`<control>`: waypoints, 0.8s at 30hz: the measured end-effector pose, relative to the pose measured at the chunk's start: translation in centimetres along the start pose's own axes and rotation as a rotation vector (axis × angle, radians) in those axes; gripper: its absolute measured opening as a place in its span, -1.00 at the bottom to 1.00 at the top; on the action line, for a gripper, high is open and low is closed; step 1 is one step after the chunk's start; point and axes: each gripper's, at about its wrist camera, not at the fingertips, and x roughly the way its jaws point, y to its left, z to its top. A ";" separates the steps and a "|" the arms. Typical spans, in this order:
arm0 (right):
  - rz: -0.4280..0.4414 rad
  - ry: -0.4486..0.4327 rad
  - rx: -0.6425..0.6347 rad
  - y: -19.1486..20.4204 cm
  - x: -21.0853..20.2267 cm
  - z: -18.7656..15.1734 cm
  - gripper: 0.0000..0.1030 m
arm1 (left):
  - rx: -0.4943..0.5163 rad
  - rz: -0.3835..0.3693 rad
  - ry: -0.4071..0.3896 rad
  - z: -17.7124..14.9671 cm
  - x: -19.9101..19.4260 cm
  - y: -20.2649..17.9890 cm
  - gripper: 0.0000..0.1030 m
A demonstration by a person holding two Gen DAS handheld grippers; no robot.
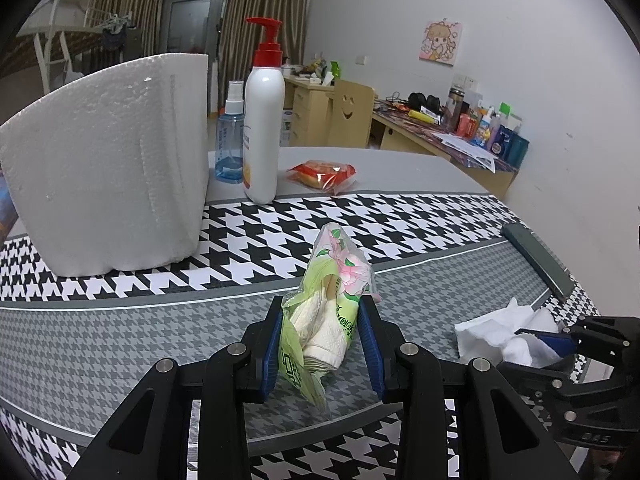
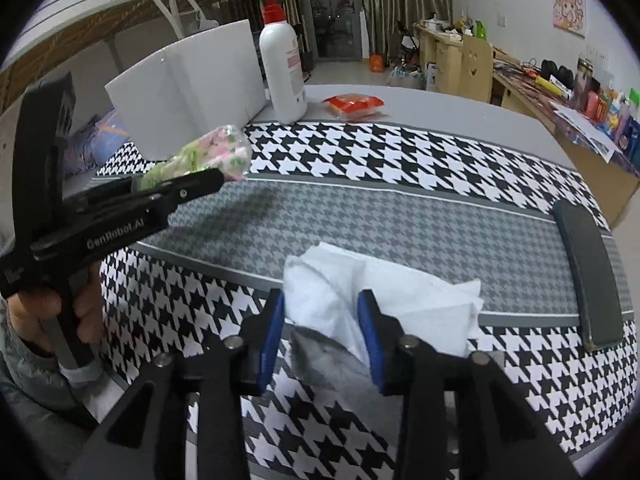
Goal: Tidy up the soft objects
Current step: 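Close right tool on white tissue and lift it off the grey sock, then carry tissue pack in left tool toward foam box while right tool carries white tissue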
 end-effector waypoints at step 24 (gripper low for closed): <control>-0.052 -0.154 0.038 -1.0 -4.3 1.9 -0.84 | 0.021 0.006 -0.039 0.6 -2.1 -0.6 -0.28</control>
